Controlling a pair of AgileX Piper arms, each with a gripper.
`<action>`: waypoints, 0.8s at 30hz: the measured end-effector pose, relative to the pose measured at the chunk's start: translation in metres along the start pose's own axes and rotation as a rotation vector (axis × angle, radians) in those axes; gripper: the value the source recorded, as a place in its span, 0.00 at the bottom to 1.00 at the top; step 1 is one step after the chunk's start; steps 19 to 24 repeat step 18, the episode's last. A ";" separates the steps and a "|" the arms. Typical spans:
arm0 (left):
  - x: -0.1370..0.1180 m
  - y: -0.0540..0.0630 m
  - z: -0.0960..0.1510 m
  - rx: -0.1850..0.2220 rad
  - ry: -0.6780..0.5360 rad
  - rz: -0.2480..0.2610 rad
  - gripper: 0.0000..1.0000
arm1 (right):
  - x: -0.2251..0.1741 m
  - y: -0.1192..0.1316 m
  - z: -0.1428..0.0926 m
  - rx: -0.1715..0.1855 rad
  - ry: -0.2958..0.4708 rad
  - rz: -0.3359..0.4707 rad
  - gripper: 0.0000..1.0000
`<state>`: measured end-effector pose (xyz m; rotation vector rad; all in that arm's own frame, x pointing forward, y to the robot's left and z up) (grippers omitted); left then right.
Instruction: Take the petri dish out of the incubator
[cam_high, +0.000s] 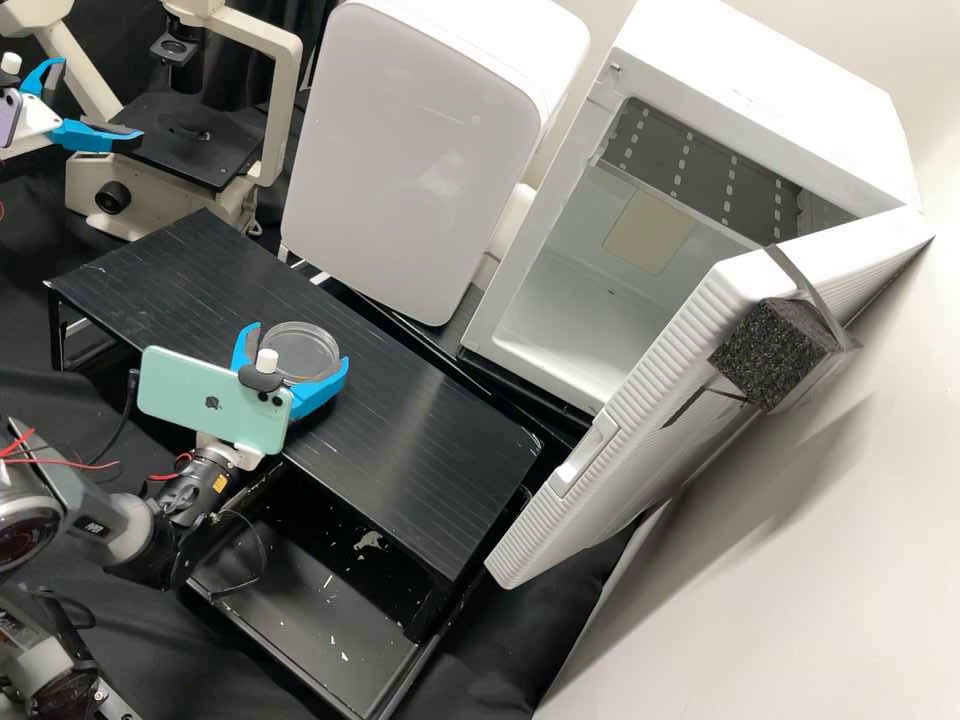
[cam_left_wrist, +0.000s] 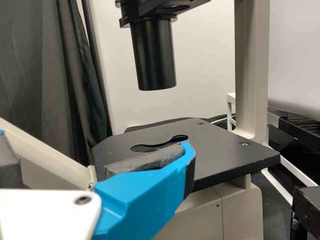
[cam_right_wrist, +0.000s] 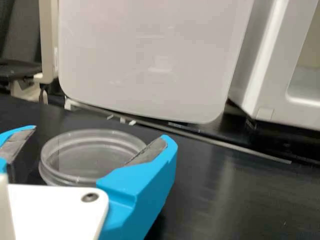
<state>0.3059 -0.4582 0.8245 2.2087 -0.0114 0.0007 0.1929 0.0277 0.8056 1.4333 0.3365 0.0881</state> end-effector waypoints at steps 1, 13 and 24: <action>0.000 0.000 0.000 0.000 0.000 0.000 1.00 | -0.002 0.002 -0.002 -0.005 0.006 0.010 1.00; 0.000 0.000 0.000 0.000 0.000 0.000 1.00 | -0.038 0.031 -0.028 0.060 0.030 0.333 1.00; 0.000 0.000 0.000 0.000 0.000 0.000 1.00 | -0.038 0.031 -0.030 0.137 0.048 0.338 1.00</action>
